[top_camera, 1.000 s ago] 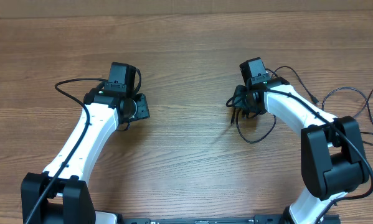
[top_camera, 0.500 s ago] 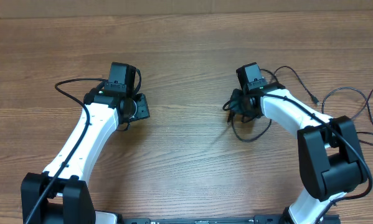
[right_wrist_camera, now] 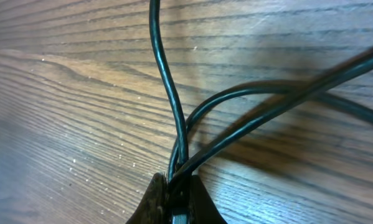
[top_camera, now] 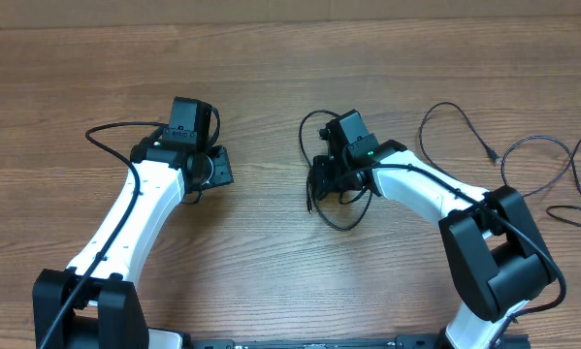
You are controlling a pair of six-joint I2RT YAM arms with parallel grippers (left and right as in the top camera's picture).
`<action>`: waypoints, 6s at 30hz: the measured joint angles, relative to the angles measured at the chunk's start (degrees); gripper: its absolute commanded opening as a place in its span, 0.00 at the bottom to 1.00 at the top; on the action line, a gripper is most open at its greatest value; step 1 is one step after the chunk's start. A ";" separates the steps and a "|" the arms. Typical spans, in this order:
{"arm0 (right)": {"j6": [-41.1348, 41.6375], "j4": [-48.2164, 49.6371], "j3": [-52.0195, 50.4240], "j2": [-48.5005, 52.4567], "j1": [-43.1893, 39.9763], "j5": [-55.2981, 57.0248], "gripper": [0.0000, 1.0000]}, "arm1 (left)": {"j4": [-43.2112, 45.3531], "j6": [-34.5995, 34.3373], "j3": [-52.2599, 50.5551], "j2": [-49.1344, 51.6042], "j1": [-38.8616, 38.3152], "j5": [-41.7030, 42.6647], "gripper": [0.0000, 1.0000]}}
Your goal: Untangle cables
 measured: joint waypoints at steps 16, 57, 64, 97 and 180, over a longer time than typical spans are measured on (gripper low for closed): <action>-3.17 -25.31 20.63 -0.59 -6.64 11.43 0.04 | 0.02 0.00 0.00 0.00 0.00 0.15 0.55; -20.28 -51.30 49.29 -6.86 -27.45 0.52 1.00 | -2.75 5.57 8.81 0.00 0.09 -0.52 1.00; -15.30 -53.90 45.05 -6.60 -22.08 8.02 1.00 | -20.48 5.57 12.59 0.00 3.56 -1.81 1.00; -10.99 -30.60 -5.27 -68.85 -22.03 16.09 1.00 | -11.10 7.89 -10.60 -62.58 7.10 -1.55 1.00; -22.84 21.66 -63.28 -106.88 -22.01 10.95 1.00 | -25.68 7.89 -11.39 -63.56 7.10 -1.55 1.00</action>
